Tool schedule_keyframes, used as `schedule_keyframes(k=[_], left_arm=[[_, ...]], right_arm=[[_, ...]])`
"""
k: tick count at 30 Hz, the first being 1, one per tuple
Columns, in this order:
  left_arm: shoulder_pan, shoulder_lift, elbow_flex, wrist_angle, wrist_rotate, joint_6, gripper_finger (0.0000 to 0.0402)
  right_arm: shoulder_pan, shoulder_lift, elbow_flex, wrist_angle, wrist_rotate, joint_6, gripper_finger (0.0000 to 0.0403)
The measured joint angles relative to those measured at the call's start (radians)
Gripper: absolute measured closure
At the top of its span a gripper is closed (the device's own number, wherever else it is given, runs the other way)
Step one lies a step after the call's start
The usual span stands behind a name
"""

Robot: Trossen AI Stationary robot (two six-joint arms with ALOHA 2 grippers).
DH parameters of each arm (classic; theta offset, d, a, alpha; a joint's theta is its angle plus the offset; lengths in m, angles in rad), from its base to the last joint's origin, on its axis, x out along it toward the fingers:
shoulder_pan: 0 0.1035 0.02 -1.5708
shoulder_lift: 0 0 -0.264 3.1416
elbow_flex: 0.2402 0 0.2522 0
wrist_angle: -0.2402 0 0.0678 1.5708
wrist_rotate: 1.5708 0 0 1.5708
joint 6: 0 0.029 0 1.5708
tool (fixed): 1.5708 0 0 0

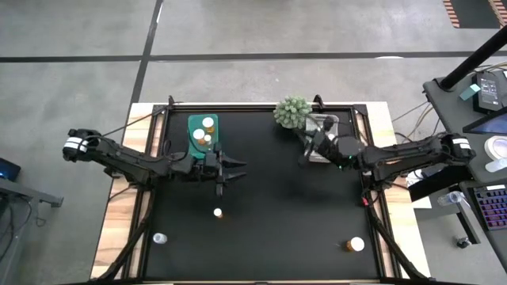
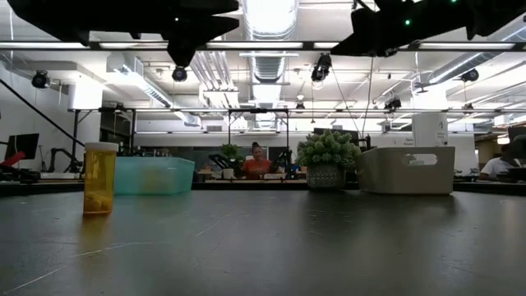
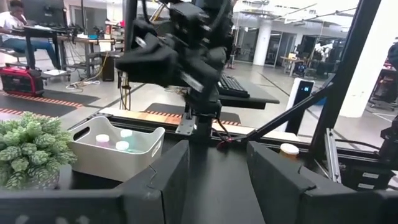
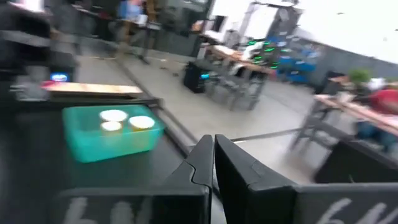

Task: Pick and place medicine bottles into bin by pill shape (circle, oval)
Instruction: Put the orange tablet bottle into the white bin

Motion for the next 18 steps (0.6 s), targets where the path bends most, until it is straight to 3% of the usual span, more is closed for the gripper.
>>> schedule_keyframes(k=[3,9,18], left_arm=[[0.0,0.011,0.011,0.002,-0.001,0.0,0.0256],[-0.001,0.012,0.015,0.001,0.0,-0.024,0.0256],[-0.001,0.018,0.015,-0.002,0.0,-0.028,0.0256]], right_arm=[[-0.046,-0.037,0.006,0.004,-0.04,-0.025,0.0394],[-0.044,-0.052,-0.018,-0.004,-0.397,-0.005,0.0394],[0.045,0.024,-0.069,0.002,-0.42,0.016,0.0394]])
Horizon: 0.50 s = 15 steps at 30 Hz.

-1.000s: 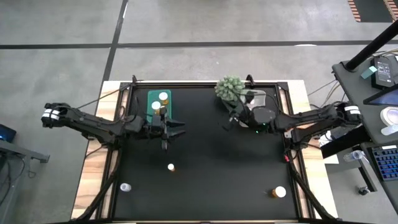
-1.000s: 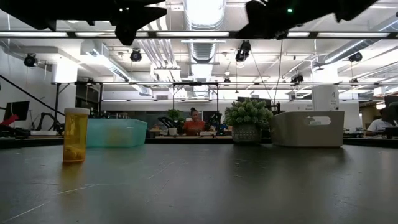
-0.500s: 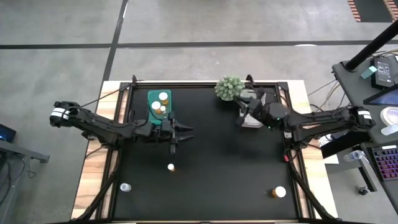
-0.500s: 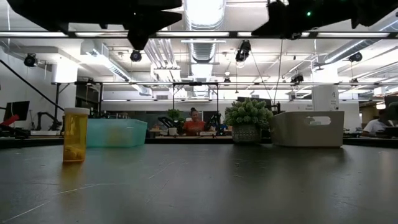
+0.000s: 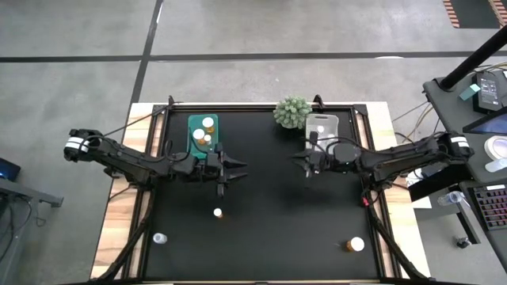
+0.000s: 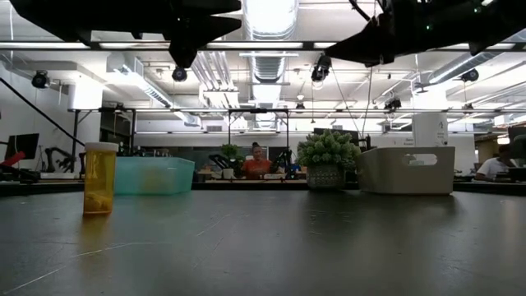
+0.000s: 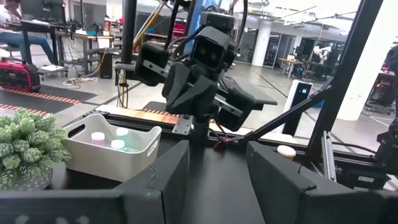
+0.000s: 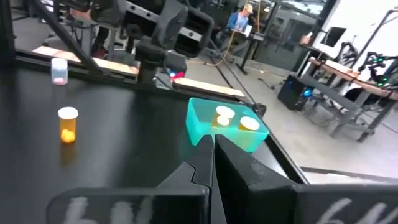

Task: Pick and place medicine bottles into bin by pill shape (circle, oval)
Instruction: Put the orange tablet bottle into the white bin

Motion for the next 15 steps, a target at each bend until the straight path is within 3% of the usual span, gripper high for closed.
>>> schedule_keyframes(k=[9,15], left_arm=[[0.0,0.0,0.0,-0.005,0.0,0.0,0.0256],[-0.001,0.0,0.0,-0.007,0.0,-0.039,0.0256]], right_arm=[[0.011,0.046,0.0,0.03,-0.008,-0.043,0.0394],[0.012,0.036,-0.01,0.134,-0.175,-0.106,0.0394]])
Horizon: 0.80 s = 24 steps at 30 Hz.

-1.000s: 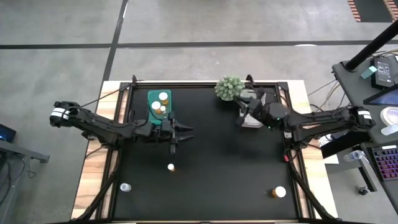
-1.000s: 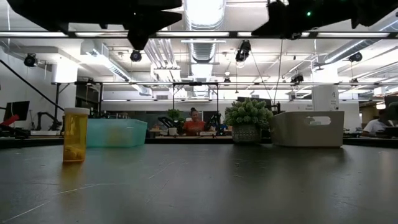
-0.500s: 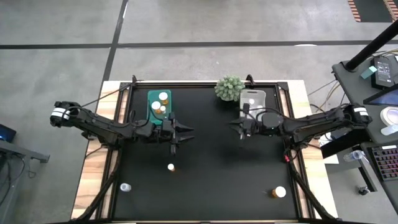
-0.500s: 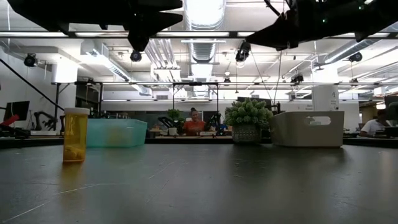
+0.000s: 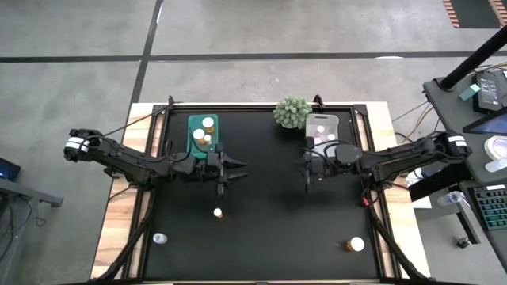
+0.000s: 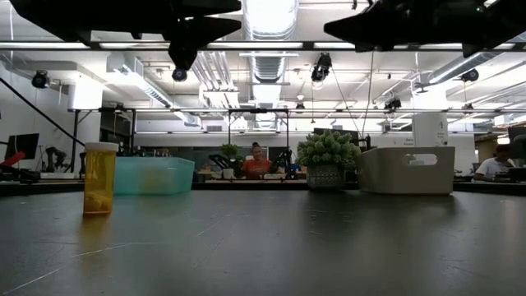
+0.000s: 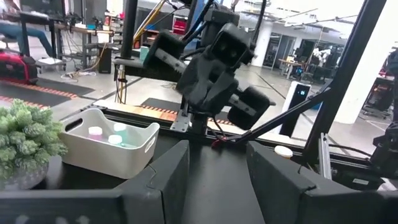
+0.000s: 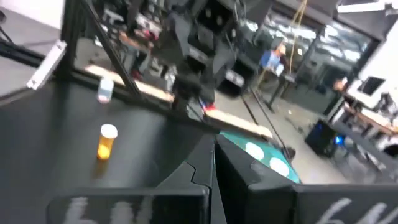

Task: Pick and place medicine bottles into bin by pill shape (circle, oval)
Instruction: Put the orange tablet bottle into the white bin

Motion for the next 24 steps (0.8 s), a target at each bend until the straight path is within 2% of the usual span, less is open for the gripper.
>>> schedule_keyframes(k=[3,11,14,17,21,24], left_arm=[[-0.009,0.0,0.0,-0.002,-0.003,-0.014,0.0256],[-0.063,0.0,0.0,-0.006,-0.095,-0.022,0.0256],[-0.073,0.0,0.007,-0.03,-0.146,-0.106,0.0256],[-0.078,0.0,0.066,-0.204,-0.176,-0.213,0.0256],[-0.097,0.021,0.221,-0.569,-0.175,-0.357,0.0256],[-0.117,0.05,0.385,-0.887,-0.11,-0.442,0.0256]], right_arm=[[0.0,-0.004,-0.001,0.02,-0.009,-0.031,0.0394],[-0.014,-0.069,-0.023,0.011,-0.009,-0.085,0.0394],[-0.014,-0.121,-0.04,0.012,-0.009,-0.086,0.0394],[-0.014,-0.168,-0.051,0.01,-0.007,-0.085,0.0394],[-0.014,-0.205,-0.052,0.005,0.01,-0.078,0.0394],[-0.014,-0.215,-0.052,-0.018,0.03,-0.083,0.0394]])
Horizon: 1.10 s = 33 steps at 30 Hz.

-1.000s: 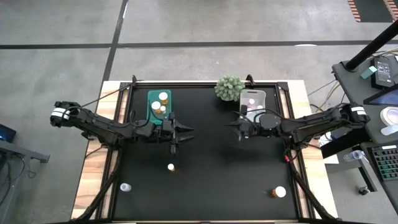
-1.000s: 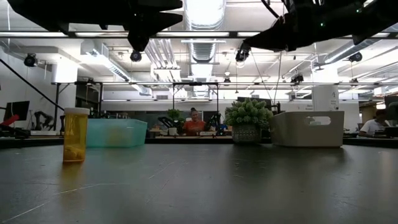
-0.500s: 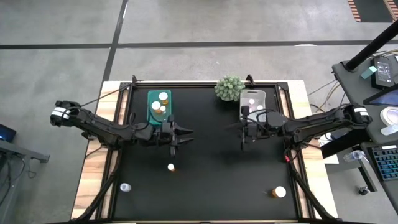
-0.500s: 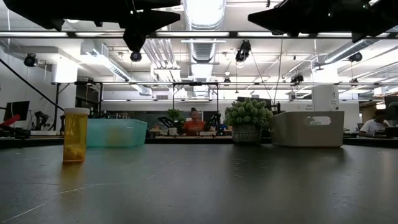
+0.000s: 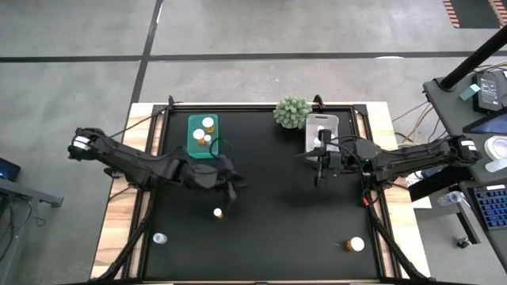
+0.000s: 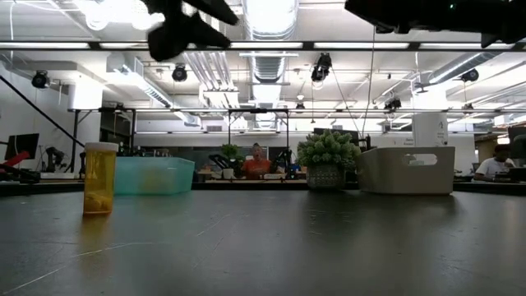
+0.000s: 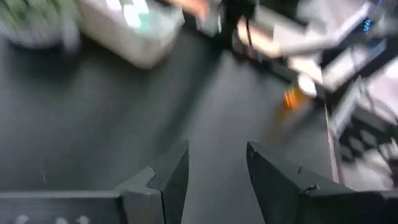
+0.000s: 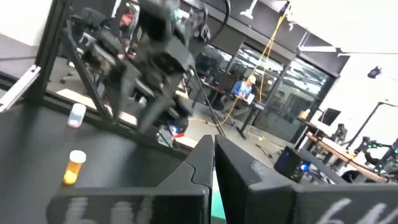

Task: Pick and place medicine bottles into bin by pill shape (circle, oval)
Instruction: Put the orange tablet bottle into the white bin

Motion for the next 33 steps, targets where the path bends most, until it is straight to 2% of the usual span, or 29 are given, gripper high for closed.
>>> schedule_keyframes(k=[4,6,10,15,24,33], left_arm=[[-0.036,0.068,0.228,-0.474,0.103,-0.216,0.0256],[-0.066,0.117,0.31,-0.655,0.144,-0.296,0.0256],[-0.152,0.21,0.415,-0.828,0.182,-0.333,0.0256],[-0.24,0.29,0.433,-0.906,0.185,-0.257,0.0256],[-0.264,0.312,0.382,-0.921,0.204,-0.242,0.025],[-0.277,0.312,0.284,-0.871,0.119,-0.198,0.017]], right_arm=[[0.0,-0.002,0.0,-0.007,0.024,-0.01,0.0394],[0.0,-0.002,0.0,-0.006,0.024,-0.017,0.0394],[0.0,-0.005,0.0,0.0,0.024,-0.017,0.0394],[0.0,-0.007,0.0,0.0,0.023,-0.01,0.0394],[0.0,-0.007,0.0,0.0,0.023,0.005,0.0394],[0.0,-0.003,0.0,0.0,0.023,-0.001,0.0394]])
